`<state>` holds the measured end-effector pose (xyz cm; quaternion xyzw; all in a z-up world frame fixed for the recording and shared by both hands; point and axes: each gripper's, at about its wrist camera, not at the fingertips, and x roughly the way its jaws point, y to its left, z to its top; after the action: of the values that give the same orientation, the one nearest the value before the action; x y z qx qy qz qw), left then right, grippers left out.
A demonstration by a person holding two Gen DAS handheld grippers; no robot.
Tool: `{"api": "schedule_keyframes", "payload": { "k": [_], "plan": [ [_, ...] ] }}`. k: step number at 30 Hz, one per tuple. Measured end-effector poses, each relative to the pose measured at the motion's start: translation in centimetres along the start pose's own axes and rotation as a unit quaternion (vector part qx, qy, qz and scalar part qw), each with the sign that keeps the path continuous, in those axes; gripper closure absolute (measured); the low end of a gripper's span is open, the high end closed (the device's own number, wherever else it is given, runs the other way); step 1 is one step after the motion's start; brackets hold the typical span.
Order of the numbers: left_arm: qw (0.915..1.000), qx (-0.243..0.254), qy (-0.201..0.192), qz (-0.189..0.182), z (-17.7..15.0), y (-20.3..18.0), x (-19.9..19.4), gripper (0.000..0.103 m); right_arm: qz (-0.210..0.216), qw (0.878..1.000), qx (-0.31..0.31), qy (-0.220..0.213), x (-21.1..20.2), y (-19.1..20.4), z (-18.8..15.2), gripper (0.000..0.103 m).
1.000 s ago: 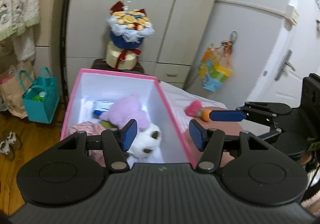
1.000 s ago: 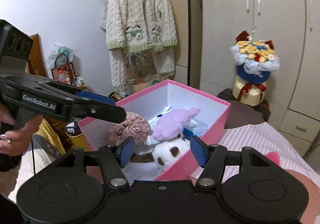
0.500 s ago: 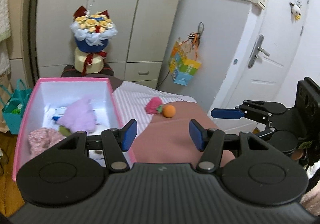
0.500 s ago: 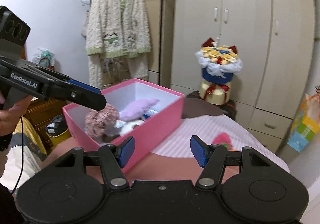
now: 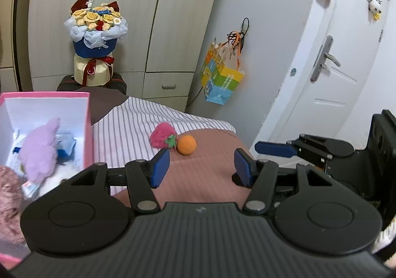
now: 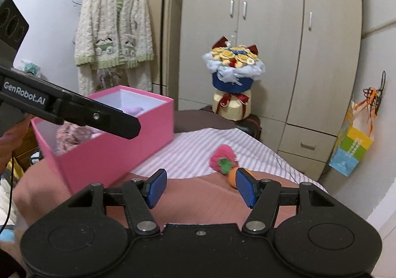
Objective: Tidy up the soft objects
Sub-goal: 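Grasp the pink strawberry plush with the left tool while the right tool grasps the orange sponge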
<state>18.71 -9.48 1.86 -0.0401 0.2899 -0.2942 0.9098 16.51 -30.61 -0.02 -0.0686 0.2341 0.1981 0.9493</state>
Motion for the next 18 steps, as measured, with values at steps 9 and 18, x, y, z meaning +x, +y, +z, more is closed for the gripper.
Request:
{"api": "schedule_keyframes", "payload": {
  "k": [9,18],
  "plan": [
    [0.9981,-0.024,-0.008,0.057,0.2,0.0,7.1,0.046,0.000,1.000,0.002,0.026,4.8,-3.2,-1.2,0.037],
    [0.9905,-0.070,-0.001,0.119,0.5,1.5,13.8,0.046,0.038,0.997,0.044,0.059,9.9,-6.4,-1.2,0.037]
  ]
}}
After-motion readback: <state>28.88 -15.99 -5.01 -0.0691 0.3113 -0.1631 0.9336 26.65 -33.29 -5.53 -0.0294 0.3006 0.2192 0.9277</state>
